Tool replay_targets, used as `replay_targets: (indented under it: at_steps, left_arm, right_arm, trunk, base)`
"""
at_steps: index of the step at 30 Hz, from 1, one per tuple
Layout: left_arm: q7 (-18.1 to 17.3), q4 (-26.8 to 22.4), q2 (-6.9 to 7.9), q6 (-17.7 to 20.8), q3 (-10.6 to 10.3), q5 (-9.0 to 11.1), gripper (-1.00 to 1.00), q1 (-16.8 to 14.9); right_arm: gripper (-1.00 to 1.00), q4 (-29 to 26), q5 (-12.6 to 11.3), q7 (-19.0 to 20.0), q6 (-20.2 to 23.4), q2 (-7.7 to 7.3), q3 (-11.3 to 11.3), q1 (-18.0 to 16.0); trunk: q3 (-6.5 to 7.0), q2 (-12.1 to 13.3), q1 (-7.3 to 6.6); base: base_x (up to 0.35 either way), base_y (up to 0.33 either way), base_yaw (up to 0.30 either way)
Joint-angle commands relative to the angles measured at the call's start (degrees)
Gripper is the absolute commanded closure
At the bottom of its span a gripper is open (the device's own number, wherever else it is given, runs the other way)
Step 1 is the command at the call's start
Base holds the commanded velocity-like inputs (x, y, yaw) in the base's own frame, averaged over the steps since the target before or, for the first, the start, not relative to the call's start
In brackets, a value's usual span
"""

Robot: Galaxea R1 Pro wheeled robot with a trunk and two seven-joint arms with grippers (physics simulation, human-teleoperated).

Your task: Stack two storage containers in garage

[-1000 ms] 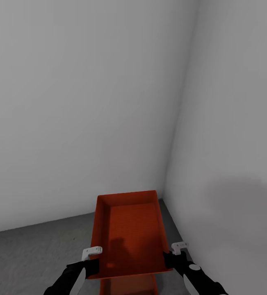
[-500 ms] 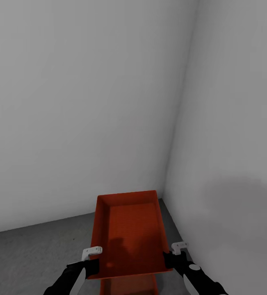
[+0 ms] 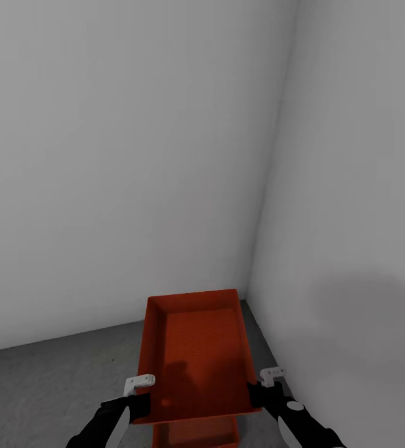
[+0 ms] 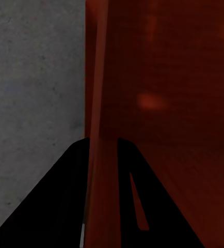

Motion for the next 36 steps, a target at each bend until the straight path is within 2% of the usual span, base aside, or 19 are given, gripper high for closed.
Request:
replay_targets:
  at_steps: [1, 36]
  left_arm:
    - [1.7, -2.2, 0.86, -1.6, 0.4, -1.3, 1.0, -0.1]
    - [1.7, -2.2, 0.69, -1.6, 0.4, -1.2, 1.0, 0.0]
  right_arm:
    - [1.0, 0.2, -0.7, 1.9, -0.2, -0.11, 1.6, 0.0]
    - [1.0, 0.2, -0.6, 1.9, -0.3, -0.12, 1.6, 0.0]
  trunk:
    - [-0.1, -0.1, 0.02]
    - [-0.1, -0.1, 0.02]
  base:
    - [-0.008, 0.0, 0.0]
    - [-0.018, 0.0, 0.0]
